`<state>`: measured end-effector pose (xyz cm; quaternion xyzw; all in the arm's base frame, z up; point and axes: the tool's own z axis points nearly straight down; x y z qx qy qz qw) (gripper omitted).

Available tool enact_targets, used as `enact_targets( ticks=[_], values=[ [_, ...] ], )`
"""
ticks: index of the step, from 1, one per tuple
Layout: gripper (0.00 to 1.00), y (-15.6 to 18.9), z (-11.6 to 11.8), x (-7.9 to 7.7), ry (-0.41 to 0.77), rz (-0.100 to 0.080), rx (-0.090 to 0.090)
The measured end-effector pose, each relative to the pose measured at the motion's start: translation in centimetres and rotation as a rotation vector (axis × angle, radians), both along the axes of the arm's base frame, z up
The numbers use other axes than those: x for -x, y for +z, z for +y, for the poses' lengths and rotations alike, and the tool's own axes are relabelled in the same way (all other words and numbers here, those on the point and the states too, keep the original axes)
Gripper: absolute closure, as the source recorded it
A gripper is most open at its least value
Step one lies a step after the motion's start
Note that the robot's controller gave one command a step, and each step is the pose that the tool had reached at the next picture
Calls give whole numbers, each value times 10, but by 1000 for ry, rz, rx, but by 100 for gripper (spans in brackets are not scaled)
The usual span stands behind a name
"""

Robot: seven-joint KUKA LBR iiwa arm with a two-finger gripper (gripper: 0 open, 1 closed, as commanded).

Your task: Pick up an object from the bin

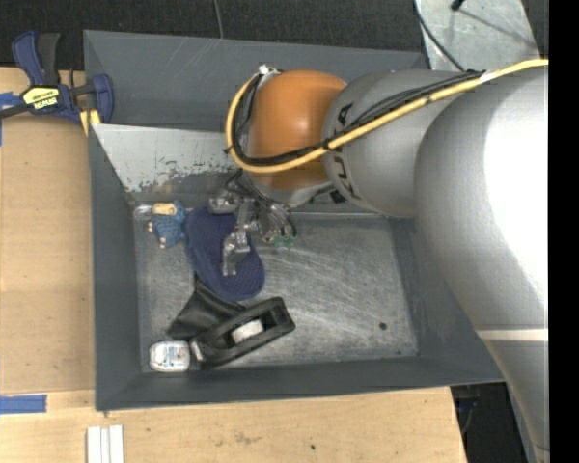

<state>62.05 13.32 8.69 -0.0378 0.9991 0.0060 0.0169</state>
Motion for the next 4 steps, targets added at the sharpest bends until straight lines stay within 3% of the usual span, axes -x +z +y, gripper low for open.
enact_targets(
  ticks=[1, 2, 3, 4],
  values=[
    [100, 163, -6, 5, -63, 20, 9],
    [100, 44, 43, 17, 66, 37, 14],
    [0, 49, 42, 14, 63, 29, 13],
    [0, 27, -37, 20, 97, 32, 19]
  ],
)
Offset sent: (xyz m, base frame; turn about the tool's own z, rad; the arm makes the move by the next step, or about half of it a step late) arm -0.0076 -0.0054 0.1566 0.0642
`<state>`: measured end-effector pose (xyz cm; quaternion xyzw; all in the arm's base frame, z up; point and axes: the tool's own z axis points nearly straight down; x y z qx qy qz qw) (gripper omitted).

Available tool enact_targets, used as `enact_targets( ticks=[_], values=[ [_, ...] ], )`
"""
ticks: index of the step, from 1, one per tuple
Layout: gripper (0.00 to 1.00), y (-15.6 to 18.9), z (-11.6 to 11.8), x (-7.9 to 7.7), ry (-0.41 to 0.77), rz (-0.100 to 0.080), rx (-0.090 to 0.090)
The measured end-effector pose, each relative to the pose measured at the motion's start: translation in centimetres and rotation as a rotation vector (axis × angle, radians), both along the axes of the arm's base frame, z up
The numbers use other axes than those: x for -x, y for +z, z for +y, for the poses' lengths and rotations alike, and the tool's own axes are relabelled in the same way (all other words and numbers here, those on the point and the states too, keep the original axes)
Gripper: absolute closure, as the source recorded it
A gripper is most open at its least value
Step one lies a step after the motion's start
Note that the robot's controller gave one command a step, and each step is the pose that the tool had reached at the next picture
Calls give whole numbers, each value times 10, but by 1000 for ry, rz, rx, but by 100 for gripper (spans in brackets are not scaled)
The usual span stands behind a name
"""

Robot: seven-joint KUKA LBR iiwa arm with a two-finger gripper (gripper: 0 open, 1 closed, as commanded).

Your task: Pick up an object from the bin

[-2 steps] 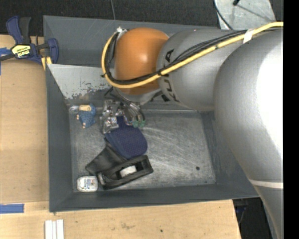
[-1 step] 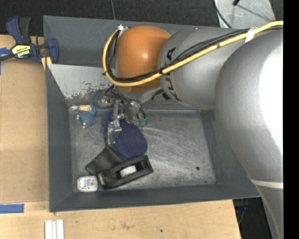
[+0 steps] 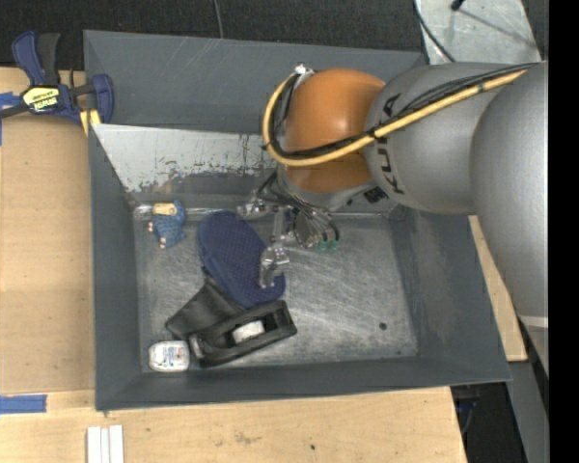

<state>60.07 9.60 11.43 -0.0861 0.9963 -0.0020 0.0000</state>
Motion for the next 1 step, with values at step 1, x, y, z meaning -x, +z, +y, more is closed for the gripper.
enact_targets(
  ticks=[1],
  values=[
    [0, -32, -16, -13, 243, -18, -17]
  ],
)
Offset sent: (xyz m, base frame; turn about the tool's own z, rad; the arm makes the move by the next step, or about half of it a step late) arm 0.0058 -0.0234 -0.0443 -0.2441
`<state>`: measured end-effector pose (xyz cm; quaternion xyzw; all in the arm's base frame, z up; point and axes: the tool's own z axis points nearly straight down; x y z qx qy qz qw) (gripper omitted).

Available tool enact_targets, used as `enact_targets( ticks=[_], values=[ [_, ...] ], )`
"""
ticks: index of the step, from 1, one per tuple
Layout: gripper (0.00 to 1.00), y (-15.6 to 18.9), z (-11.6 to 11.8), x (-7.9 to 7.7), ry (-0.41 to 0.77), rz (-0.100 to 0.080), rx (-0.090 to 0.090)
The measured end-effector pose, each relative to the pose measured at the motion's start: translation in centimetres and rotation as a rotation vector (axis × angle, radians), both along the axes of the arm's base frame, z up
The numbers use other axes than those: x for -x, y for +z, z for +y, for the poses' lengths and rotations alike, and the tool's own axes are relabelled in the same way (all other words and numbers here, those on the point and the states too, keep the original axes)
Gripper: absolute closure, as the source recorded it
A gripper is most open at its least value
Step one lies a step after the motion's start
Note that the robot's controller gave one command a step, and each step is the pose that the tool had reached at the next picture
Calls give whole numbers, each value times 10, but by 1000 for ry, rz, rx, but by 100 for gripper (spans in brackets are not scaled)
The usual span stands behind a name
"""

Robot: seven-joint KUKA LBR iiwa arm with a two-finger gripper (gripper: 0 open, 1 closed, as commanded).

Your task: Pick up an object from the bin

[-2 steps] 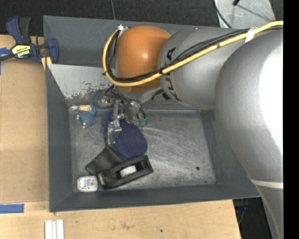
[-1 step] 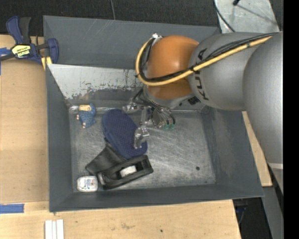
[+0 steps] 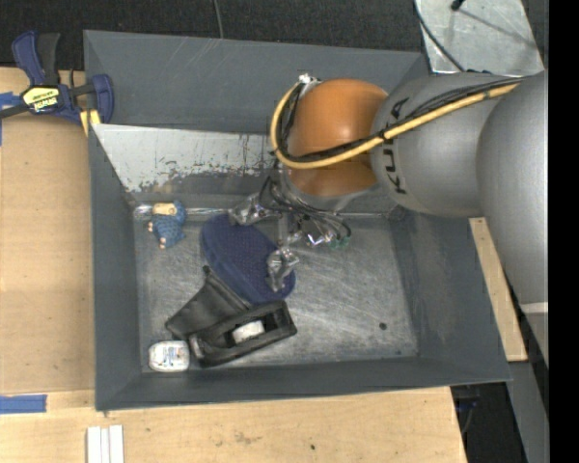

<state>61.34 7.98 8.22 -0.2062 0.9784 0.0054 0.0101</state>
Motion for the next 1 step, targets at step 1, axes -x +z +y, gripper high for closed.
enact_targets(
  ticks=[1],
  values=[
    [100, 2, 0, -1, -1, -3, 0]
  ],
)
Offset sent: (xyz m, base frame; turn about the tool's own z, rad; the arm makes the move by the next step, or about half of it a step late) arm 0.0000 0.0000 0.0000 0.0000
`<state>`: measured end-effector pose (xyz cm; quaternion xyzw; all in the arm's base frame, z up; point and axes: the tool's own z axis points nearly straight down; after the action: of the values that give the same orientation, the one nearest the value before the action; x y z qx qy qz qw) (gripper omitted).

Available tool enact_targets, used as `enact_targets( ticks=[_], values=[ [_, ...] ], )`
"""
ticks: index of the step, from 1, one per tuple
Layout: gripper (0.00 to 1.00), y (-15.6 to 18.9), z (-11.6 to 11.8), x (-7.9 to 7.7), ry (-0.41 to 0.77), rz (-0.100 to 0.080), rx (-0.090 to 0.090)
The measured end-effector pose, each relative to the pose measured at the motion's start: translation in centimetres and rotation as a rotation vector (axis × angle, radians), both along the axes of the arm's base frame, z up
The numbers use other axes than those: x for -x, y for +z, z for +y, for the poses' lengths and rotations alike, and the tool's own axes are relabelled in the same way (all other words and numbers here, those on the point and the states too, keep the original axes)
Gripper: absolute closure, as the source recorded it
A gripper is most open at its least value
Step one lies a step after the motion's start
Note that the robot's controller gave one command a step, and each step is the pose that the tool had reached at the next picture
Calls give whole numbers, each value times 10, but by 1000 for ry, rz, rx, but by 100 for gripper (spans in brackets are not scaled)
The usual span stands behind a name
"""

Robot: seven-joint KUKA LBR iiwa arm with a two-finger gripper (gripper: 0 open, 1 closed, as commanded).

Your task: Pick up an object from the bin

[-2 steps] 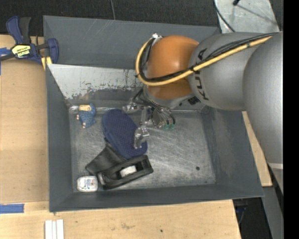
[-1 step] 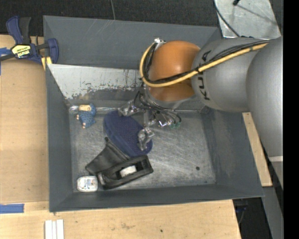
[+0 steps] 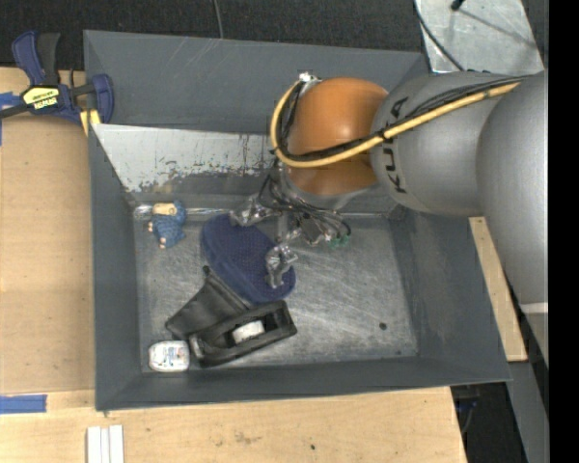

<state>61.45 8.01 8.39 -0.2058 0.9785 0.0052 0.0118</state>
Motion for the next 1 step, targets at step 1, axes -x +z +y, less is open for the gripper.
enact_targets(
  ticks=[1],
  values=[
    [100, 111, -8, -2, 39, 7, 14]
  ],
)
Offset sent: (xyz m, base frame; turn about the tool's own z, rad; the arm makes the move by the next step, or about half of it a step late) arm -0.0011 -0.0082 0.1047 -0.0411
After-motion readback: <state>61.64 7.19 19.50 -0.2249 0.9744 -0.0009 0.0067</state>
